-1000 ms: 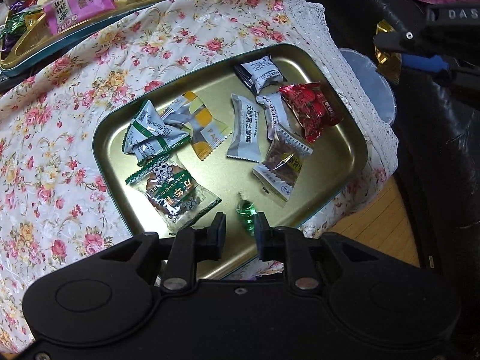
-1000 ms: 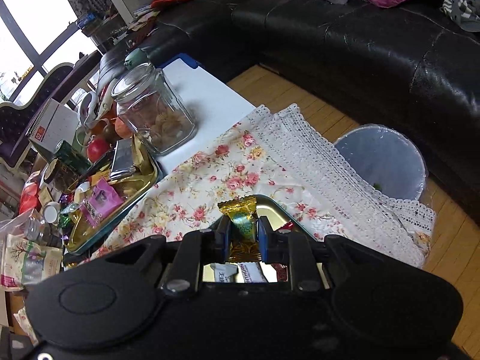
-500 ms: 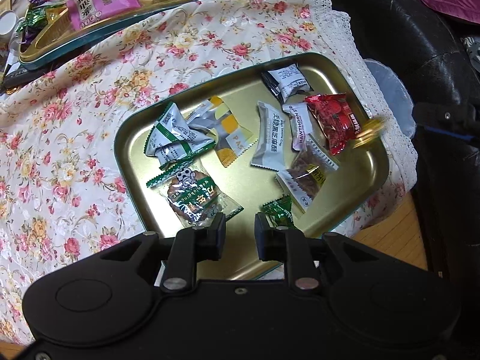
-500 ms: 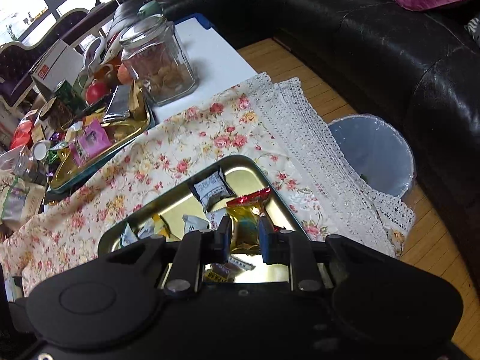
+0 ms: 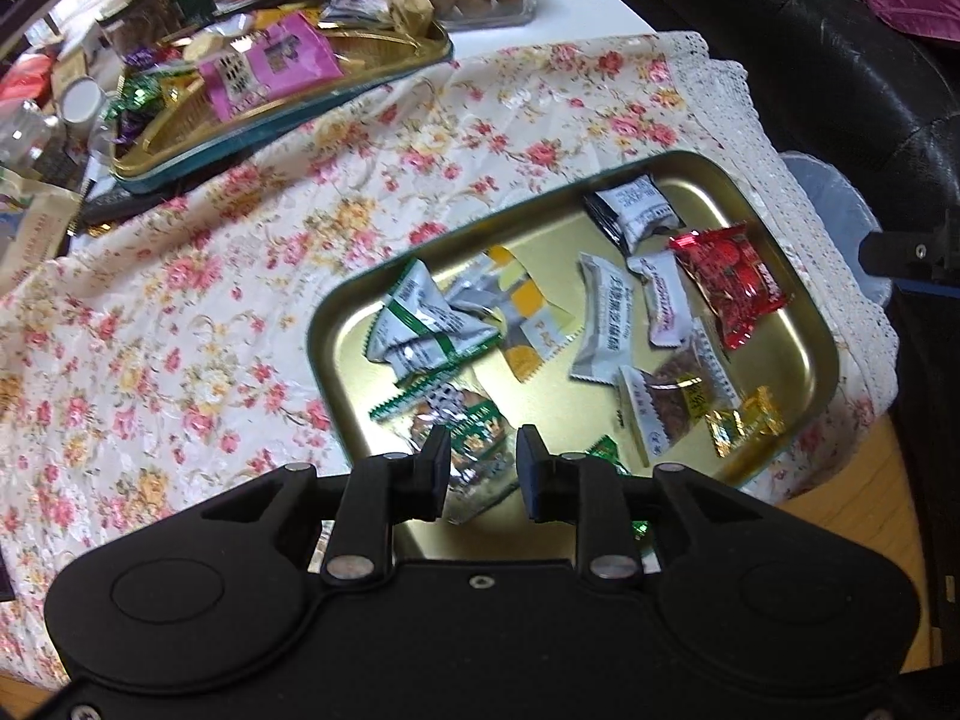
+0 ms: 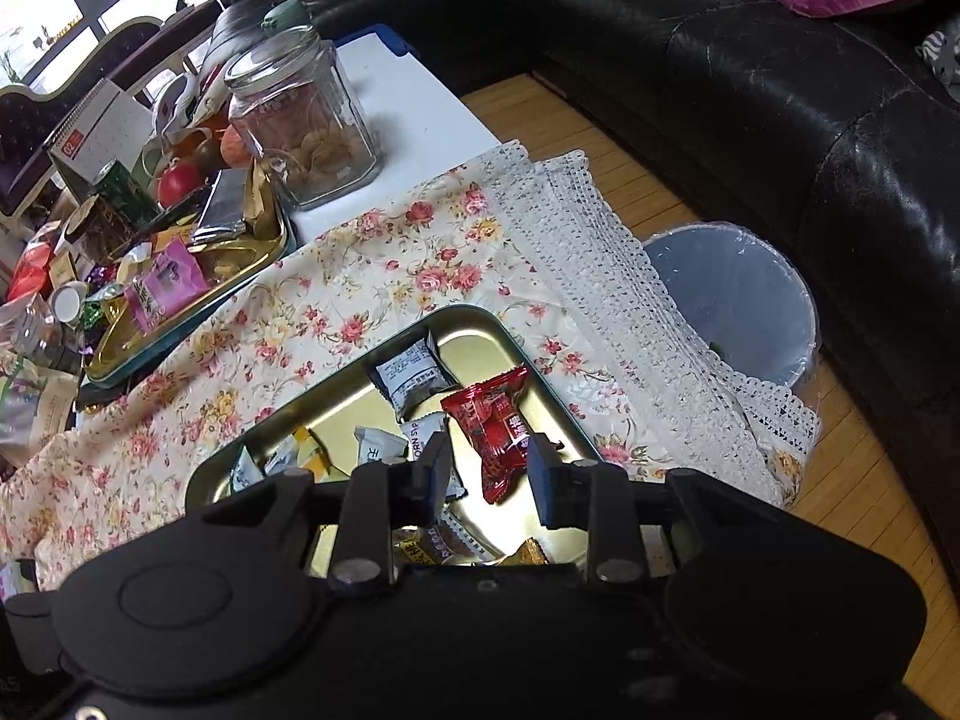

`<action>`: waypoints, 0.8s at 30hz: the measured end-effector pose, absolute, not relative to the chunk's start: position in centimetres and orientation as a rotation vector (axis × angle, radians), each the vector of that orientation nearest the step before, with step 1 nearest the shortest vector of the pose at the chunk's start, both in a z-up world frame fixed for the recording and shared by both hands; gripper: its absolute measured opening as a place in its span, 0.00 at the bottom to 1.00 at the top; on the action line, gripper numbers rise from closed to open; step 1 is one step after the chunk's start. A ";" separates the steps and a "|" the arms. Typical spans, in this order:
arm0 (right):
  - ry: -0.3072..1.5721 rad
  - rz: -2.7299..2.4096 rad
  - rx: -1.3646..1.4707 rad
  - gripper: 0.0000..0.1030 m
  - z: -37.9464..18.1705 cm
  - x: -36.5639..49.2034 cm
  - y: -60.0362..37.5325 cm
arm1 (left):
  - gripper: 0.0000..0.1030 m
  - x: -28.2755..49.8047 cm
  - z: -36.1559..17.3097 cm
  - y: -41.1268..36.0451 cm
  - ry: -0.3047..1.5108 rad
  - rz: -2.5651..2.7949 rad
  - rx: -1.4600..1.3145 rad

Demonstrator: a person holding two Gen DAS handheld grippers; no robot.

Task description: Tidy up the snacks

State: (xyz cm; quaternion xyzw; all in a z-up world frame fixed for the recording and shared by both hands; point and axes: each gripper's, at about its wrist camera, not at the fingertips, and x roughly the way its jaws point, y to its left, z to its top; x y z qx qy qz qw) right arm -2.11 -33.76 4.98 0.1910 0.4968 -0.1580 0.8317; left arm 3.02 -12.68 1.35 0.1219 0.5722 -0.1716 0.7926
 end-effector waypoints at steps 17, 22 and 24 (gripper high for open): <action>1.138 -0.264 0.288 0.37 2.8 -0.5 -30.1 | 0.33 2.8 2.1 -11.1 1.178 -0.241 0.249; 1.156 -0.247 0.267 0.37 2.2 0.0 -29.3 | 0.33 2.8 2.1 -11.1 1.180 -0.230 0.247; 1.160 -0.246 0.266 0.37 2.1 0.2 -29.2 | 0.33 2.9 2.0 -11.0 1.186 -0.230 0.245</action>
